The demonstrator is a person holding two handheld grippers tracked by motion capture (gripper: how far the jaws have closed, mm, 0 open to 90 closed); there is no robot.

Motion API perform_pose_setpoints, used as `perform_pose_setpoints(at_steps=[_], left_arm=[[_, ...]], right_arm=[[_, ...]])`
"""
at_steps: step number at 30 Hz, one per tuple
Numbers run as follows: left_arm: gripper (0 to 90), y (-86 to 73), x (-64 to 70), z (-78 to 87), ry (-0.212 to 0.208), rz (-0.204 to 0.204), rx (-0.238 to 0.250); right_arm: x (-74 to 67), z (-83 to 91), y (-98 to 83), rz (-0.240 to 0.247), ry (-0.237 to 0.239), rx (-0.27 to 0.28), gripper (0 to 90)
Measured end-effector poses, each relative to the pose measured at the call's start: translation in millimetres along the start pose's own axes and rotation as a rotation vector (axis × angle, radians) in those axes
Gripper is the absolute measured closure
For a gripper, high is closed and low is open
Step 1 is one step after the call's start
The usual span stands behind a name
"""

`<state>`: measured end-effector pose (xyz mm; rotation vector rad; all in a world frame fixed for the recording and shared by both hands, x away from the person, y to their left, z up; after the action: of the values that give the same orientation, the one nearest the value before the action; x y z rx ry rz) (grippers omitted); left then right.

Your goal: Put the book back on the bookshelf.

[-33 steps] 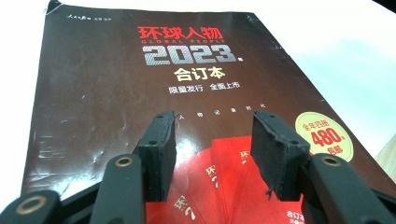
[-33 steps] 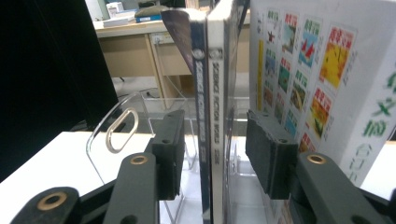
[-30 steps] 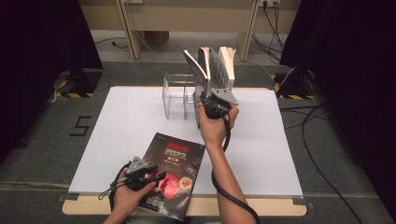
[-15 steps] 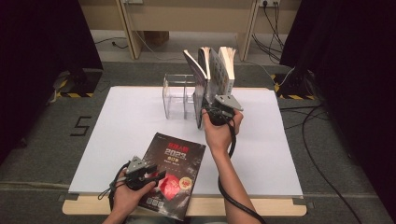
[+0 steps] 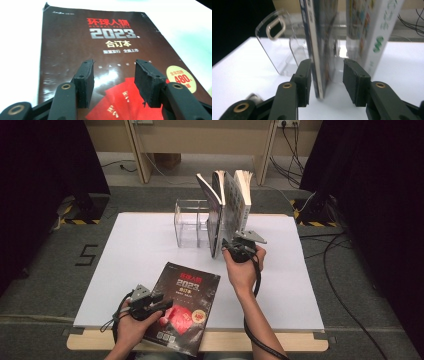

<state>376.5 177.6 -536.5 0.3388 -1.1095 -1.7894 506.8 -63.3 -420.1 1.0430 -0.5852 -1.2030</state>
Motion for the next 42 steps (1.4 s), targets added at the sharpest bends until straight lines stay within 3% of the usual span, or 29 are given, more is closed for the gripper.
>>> perform_pose_setpoints(at_steps=[8,18,31,42], left_arm=[[47.9,4.1,-14.6,4.0,0.038,0.027,-0.009],[45.8,4.2,-31.6,4.3,0.077,0.060,-0.032],[44.4,4.4,-38.7,3.4,0.086,0.074,-0.041],[44.4,0.1,-43.4,4.6,0.084,0.093,-0.045]], right_arm=[[9.8,1.5,-31.7,-0.011,0.032,-0.110,59.3],[10.6,-1.4,-76.5,-0.008,0.067,-0.215,59.1],[7.7,-0.7,-106.3,-0.031,0.093,-0.266,57.8],[2.5,-5.3,-106.7,-0.035,0.107,-0.274,57.8]])
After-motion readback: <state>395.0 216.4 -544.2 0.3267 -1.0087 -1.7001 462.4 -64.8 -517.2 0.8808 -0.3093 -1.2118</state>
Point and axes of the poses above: each handheld gripper's, and its own axes: z roughly backward along the jaws, y roughly out of its top, x roughly to its right, the point moved 8 cm from there along -z, roughly forward along the jaws
